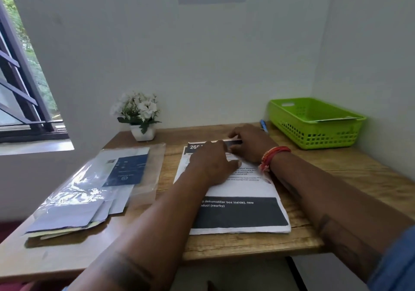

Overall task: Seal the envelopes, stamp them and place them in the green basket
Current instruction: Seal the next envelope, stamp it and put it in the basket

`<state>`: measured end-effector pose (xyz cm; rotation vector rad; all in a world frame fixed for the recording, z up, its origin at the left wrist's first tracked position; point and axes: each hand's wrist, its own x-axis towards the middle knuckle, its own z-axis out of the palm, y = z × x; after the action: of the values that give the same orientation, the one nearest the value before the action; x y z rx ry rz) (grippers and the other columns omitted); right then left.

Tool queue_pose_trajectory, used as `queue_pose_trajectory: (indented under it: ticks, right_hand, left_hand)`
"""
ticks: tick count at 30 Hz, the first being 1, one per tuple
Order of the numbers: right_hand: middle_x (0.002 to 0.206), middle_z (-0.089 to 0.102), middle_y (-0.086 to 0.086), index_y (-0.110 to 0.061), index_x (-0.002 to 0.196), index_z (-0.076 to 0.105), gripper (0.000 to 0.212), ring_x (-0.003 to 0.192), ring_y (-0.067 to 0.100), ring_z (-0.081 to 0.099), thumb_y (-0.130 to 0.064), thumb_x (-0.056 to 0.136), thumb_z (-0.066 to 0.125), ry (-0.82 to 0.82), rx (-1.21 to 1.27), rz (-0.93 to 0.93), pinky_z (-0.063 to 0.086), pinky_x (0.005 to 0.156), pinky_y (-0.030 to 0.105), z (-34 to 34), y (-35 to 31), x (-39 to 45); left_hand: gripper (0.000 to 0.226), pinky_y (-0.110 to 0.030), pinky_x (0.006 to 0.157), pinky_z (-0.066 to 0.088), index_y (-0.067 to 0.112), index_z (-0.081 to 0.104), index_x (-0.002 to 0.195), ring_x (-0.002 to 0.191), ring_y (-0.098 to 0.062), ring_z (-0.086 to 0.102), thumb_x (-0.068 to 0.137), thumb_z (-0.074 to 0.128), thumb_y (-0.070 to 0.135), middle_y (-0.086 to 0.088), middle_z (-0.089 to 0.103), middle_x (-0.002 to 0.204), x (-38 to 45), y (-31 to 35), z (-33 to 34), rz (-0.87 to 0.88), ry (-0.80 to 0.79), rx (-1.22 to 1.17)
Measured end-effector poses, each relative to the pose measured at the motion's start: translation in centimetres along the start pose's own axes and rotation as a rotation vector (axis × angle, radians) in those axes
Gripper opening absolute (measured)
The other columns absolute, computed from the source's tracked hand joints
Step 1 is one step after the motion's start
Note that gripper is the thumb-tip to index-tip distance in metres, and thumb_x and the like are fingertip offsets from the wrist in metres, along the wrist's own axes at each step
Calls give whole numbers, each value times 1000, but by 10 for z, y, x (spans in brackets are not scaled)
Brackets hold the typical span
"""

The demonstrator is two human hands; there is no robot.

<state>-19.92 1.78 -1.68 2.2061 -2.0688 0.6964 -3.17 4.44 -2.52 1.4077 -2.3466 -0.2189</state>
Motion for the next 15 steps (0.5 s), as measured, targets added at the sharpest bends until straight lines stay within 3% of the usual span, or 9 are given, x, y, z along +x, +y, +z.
queue_pose_trajectory:
  ticks: [2,5,9,12,15]
  right_hand:
    - [104,69,-2,-33,98,70,23,97,19,65,-36,76,74,38,26,-5,50,85,32,-5,-1,1]
    - [93,63,-5,-28,96,70,15,86,13,58,-30,82,72,100,60,-11,35,72,24,-18,-2,0]
    - [80,67,-12,-28,84,67,5,73,9,60,-30,86,72,212,367,80,40,62,23,-38,10,-14]
    - [75,68,-2,-19,87,70,3,62,13,61,-21,88,72,257,591,160,44,52,21,-43,12,-27]
    - [76,68,2,-9,94,73,9,63,16,62,-17,89,72,308,761,297,46,46,16,-48,10,-35]
  left_hand:
    - [52,-39,101,45,29,54,132,125,-24,54,88,64,54,-3,59,136,-2,5,-1,15,39,-50]
    - [52,-47,104,41,28,52,134,129,-29,49,90,58,55,-4,52,139,-2,8,-8,-79,184,-32]
    - [54,-54,108,35,24,41,138,128,-36,46,92,54,50,-10,43,141,-4,-2,-23,-213,447,-149]
    - [54,-56,114,26,25,42,140,134,-38,39,94,51,52,-12,42,144,-4,-6,-29,-270,463,-43]
    - [50,-57,116,19,28,51,136,138,-34,38,95,46,56,-10,47,146,-6,6,-25,-163,428,86]
